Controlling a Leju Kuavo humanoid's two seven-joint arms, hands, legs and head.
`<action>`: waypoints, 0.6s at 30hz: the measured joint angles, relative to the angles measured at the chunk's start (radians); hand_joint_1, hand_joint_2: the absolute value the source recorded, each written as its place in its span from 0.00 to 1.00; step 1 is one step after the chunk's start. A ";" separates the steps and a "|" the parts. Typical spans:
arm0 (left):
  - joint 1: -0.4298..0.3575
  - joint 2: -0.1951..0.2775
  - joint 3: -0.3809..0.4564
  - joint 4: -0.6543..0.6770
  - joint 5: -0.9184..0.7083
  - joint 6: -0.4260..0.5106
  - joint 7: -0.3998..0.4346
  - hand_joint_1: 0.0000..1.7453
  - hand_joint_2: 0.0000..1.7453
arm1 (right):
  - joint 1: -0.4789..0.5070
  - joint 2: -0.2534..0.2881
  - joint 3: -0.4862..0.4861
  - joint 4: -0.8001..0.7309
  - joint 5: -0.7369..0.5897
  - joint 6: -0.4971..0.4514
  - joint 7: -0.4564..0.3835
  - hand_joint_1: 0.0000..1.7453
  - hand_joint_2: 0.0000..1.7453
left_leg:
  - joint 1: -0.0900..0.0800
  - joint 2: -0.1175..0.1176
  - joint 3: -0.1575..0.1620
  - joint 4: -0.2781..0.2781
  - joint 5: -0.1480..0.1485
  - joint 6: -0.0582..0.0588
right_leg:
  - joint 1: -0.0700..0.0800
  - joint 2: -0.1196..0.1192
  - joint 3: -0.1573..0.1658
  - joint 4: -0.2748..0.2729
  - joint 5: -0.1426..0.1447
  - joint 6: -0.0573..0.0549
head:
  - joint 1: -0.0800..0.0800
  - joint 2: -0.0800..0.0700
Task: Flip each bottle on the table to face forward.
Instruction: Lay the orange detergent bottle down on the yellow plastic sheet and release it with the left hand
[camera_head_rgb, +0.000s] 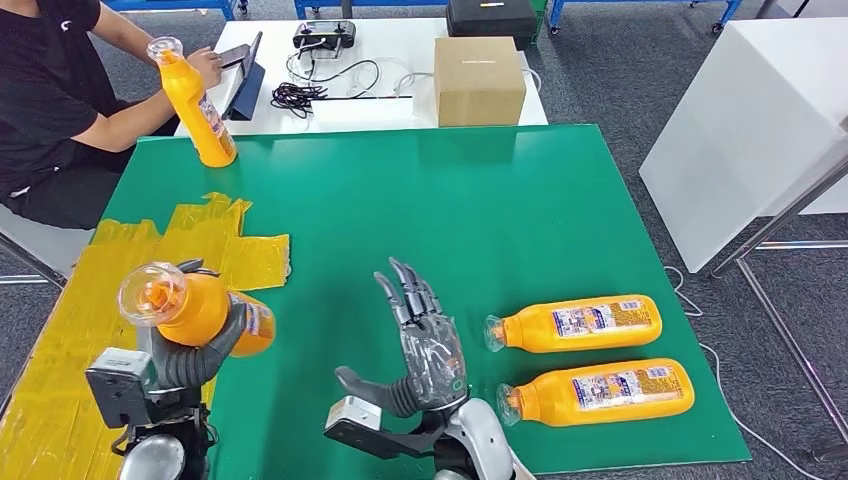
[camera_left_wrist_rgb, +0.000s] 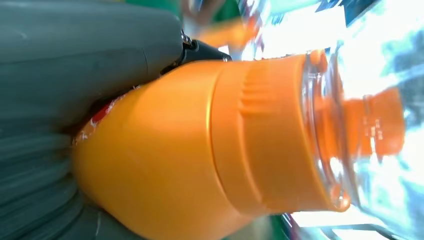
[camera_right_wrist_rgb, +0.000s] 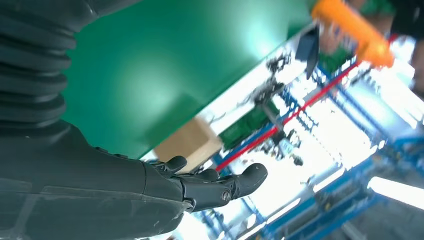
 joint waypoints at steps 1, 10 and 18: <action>-0.003 0.002 0.016 0.003 -0.060 0.036 0.001 1.00 1.00 | 0.019 -0.010 -0.014 -0.031 -0.003 -0.003 -0.004 0.00 0.00 | 0.000 0.000 0.000 0.000 0.000 0.000 | 0.000 0.000 0.000 0.000 0.000 0.000 | 0.000 0.000; -0.009 0.020 0.118 0.080 -0.792 0.313 0.171 1.00 1.00 | 0.115 -0.069 -0.089 -0.183 -0.043 0.016 -0.022 0.00 0.00 | 0.000 0.000 0.000 0.000 0.000 0.000 | 0.000 0.000 0.000 0.000 0.000 0.000 | 0.000 0.000; -0.010 0.048 0.119 0.160 -1.078 0.326 0.319 1.00 1.00 | 0.132 -0.084 -0.108 -0.231 -0.046 0.039 -0.019 0.00 0.00 | 0.000 0.000 0.001 0.000 0.000 0.000 | 0.000 0.000 0.000 0.000 0.000 0.000 | 0.000 0.000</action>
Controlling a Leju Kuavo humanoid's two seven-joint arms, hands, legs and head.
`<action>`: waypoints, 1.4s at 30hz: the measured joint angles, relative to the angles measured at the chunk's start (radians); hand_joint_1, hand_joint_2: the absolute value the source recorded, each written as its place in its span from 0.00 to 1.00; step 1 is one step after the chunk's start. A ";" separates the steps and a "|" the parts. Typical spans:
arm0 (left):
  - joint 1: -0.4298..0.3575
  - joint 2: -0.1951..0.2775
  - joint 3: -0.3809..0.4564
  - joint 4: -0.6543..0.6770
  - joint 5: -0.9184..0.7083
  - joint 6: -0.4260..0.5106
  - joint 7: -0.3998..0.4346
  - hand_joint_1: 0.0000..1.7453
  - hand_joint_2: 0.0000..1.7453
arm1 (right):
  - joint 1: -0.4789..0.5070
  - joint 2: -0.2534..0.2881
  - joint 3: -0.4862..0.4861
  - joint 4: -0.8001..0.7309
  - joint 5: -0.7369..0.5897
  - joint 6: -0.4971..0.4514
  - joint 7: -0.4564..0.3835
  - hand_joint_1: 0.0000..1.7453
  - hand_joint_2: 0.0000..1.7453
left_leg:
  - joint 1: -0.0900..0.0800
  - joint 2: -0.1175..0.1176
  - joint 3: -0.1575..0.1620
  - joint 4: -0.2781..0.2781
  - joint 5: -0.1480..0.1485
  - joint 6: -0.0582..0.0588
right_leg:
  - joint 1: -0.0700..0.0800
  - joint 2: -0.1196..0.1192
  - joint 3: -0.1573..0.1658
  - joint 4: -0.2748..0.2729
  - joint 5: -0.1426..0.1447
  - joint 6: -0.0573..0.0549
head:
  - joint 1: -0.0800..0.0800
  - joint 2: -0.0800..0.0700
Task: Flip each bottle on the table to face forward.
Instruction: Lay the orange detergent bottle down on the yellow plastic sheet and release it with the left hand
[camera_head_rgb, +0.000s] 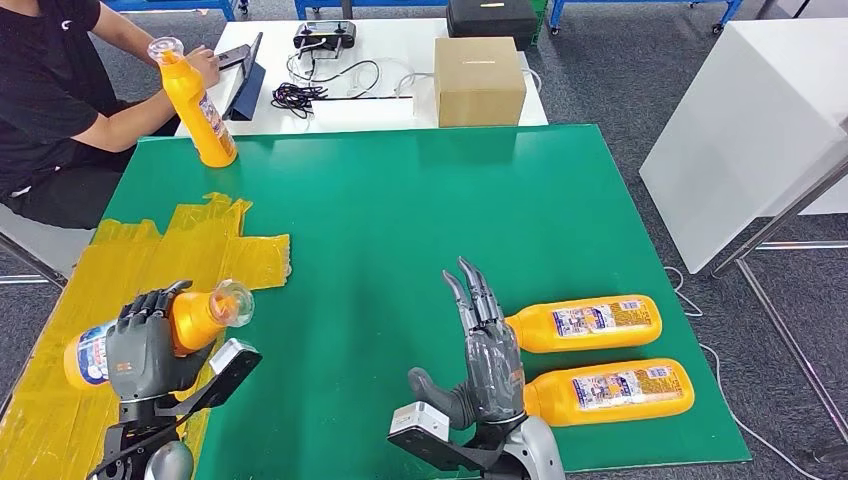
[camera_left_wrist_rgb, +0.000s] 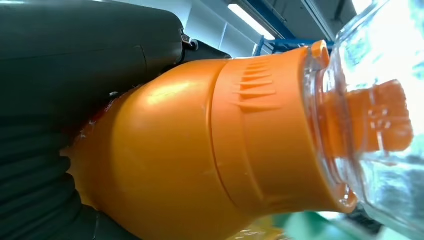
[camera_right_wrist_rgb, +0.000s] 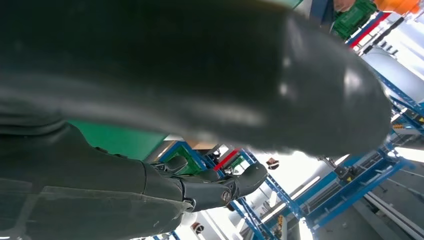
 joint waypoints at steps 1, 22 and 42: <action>0.000 0.004 -0.004 0.013 -0.052 -0.013 0.029 1.00 1.00 | 0.002 0.000 -0.003 -0.004 0.000 0.006 0.003 0.00 0.00 | 0.000 0.000 0.000 0.000 0.000 0.000 | 0.000 0.000 0.000 0.000 0.000 0.000 | 0.000 0.000; -0.011 0.054 -0.151 0.257 -0.209 -0.123 0.201 0.00 0.00 | 0.048 -0.017 -0.032 -0.074 -0.024 0.066 -0.007 0.00 0.25 | 0.000 0.000 0.000 0.000 0.000 0.000 | 0.000 0.000 0.000 0.000 0.000 0.000 | 0.000 0.000; 0.043 -0.003 0.014 0.139 0.190 0.055 -0.033 0.00 0.00 | 0.344 -0.427 0.016 -0.351 0.284 -0.089 0.360 0.00 1.00 | -0.001 -0.001 -0.001 0.000 -0.001 0.000 | -0.001 0.000 -0.001 -0.001 0.000 0.000 | 0.000 0.000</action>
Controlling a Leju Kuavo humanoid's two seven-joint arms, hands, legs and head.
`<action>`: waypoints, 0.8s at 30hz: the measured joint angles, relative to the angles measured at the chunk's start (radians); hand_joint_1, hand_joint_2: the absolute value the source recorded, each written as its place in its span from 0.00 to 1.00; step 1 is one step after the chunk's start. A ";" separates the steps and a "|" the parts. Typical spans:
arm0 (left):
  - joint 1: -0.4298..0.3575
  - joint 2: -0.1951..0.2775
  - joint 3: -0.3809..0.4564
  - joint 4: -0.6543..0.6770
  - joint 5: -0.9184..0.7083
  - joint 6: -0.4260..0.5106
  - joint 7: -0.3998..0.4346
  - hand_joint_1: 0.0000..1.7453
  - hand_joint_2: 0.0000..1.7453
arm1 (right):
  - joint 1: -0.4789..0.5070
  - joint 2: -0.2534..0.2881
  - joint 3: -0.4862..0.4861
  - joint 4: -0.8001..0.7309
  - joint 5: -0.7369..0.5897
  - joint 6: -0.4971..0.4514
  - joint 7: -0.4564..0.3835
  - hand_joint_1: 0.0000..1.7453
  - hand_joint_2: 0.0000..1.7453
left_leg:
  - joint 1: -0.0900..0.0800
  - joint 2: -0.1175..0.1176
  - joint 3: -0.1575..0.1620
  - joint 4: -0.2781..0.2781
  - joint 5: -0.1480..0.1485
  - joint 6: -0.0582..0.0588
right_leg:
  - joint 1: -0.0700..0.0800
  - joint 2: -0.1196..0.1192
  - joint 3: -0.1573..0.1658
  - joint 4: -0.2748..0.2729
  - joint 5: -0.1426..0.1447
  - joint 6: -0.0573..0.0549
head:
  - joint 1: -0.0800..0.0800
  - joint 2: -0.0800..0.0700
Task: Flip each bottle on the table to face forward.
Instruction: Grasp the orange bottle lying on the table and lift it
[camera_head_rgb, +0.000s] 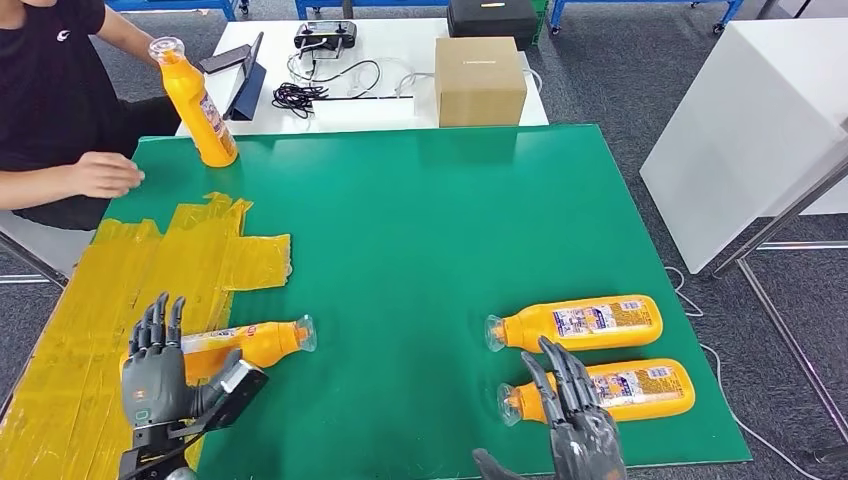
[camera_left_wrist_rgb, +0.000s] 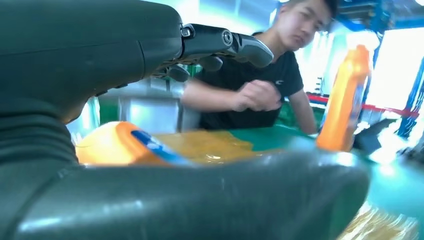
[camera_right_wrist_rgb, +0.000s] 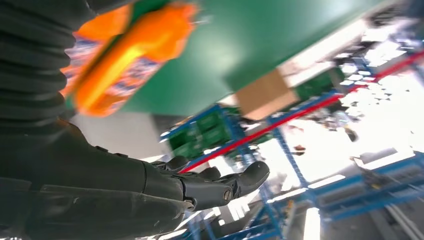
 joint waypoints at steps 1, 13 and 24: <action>0.006 -0.010 0.014 -0.017 0.119 -0.016 -0.062 0.00 0.00 | 0.018 -0.037 0.005 -0.019 0.019 -0.011 0.058 0.00 1.00 | 0.000 0.000 0.000 0.000 0.000 0.000 | 0.000 0.000 0.000 0.000 0.000 0.000 | 0.000 0.000; 0.095 -0.108 0.042 -0.239 0.781 -0.431 -0.324 0.00 0.00 | 0.219 -0.254 -0.106 -0.084 -0.015 -0.029 0.325 0.00 1.00 | 0.000 0.001 0.002 0.000 -0.001 0.000 | -0.001 0.000 0.002 -0.001 0.000 0.000 | 0.000 0.000; 0.182 -0.128 -0.009 -0.386 0.900 -0.569 -0.375 0.00 0.00 | 0.366 -0.144 -0.427 -0.087 -0.209 0.201 -0.021 0.00 1.00 | 0.000 0.000 0.003 0.000 -0.002 0.000 | 0.000 0.000 -0.007 -0.001 -0.001 0.000 | 0.000 0.000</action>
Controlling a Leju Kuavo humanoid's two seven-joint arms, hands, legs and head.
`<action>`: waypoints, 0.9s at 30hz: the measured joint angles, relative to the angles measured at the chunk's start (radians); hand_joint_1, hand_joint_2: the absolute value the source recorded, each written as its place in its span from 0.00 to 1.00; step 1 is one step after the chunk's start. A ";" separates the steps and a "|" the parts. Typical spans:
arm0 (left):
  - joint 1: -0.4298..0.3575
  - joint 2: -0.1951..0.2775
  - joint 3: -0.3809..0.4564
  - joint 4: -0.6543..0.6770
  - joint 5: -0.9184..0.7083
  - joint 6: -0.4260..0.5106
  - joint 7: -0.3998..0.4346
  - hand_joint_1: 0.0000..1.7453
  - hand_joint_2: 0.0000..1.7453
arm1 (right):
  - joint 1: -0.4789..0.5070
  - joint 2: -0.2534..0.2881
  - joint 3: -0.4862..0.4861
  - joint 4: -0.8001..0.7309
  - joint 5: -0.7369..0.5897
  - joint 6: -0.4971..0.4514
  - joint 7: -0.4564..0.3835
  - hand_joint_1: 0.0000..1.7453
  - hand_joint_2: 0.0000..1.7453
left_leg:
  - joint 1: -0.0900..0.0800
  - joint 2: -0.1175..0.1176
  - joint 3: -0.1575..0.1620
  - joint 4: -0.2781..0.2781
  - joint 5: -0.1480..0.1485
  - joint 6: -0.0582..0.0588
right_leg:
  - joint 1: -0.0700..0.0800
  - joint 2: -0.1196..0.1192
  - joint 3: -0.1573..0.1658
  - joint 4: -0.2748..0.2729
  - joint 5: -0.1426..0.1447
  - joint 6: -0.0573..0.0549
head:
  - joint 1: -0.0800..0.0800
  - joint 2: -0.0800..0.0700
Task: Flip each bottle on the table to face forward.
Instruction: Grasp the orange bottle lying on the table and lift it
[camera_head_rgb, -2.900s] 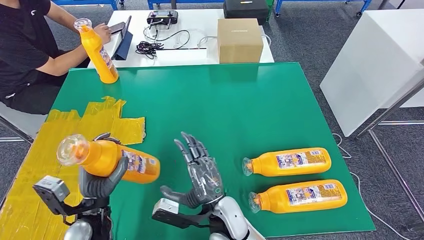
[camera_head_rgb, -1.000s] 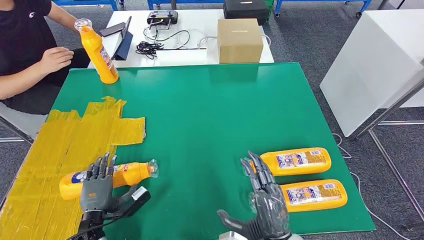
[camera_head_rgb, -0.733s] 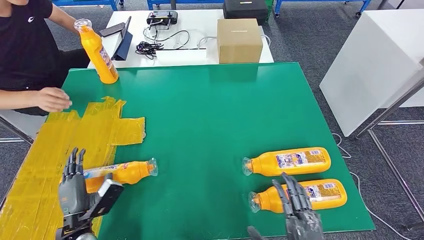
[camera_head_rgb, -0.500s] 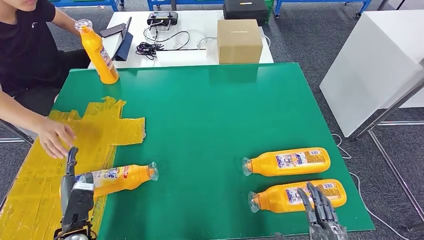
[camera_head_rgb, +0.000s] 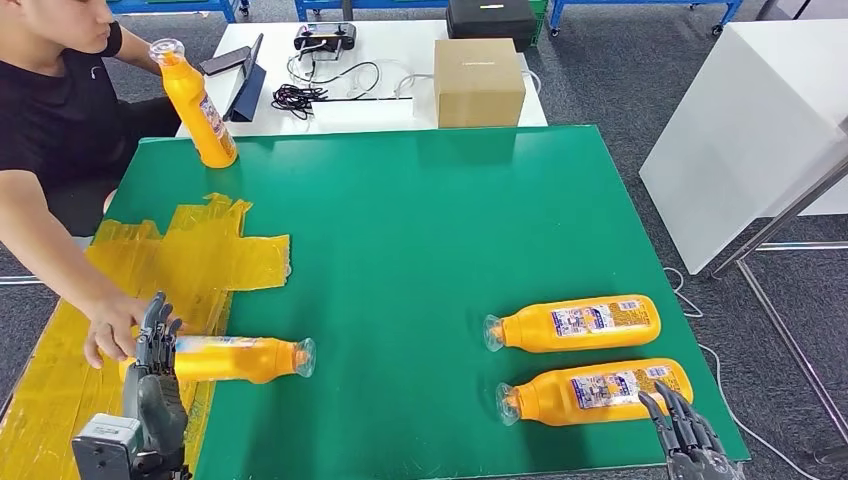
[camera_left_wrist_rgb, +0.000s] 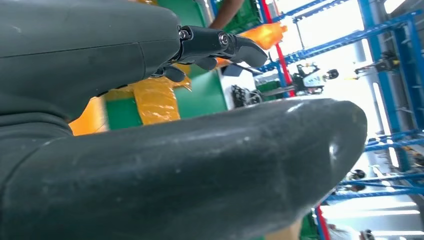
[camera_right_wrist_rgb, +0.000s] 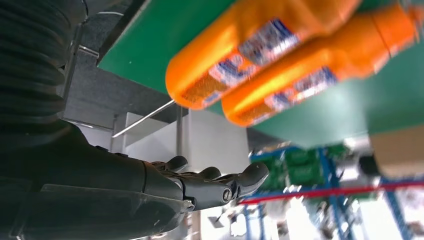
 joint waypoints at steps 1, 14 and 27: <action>0.004 0.000 -0.005 -0.009 0.003 0.000 -0.001 0.00 0.00 | 0.006 0.041 -0.051 0.000 -0.008 0.061 -0.066 0.00 1.00 | 0.000 0.000 0.000 0.000 0.000 0.000 | 0.000 0.000 0.000 0.000 0.000 0.000 | 0.000 0.000; 0.017 0.000 -0.021 -0.033 0.033 -0.032 0.017 0.00 0.00 | -0.164 0.611 -0.749 0.005 0.216 0.628 -0.686 0.00 1.00 | 0.000 0.001 0.001 0.000 0.000 0.000 | 0.001 0.000 0.001 0.000 0.000 0.000 | 0.000 0.000; 0.016 0.003 -0.023 -0.033 0.055 -0.050 0.033 0.00 0.00 | -0.308 0.733 -0.998 0.018 0.335 0.708 -0.816 0.00 1.00 | 0.000 0.001 0.001 0.000 0.000 0.000 | 0.000 0.000 0.002 0.000 0.000 0.000 | 0.000 0.000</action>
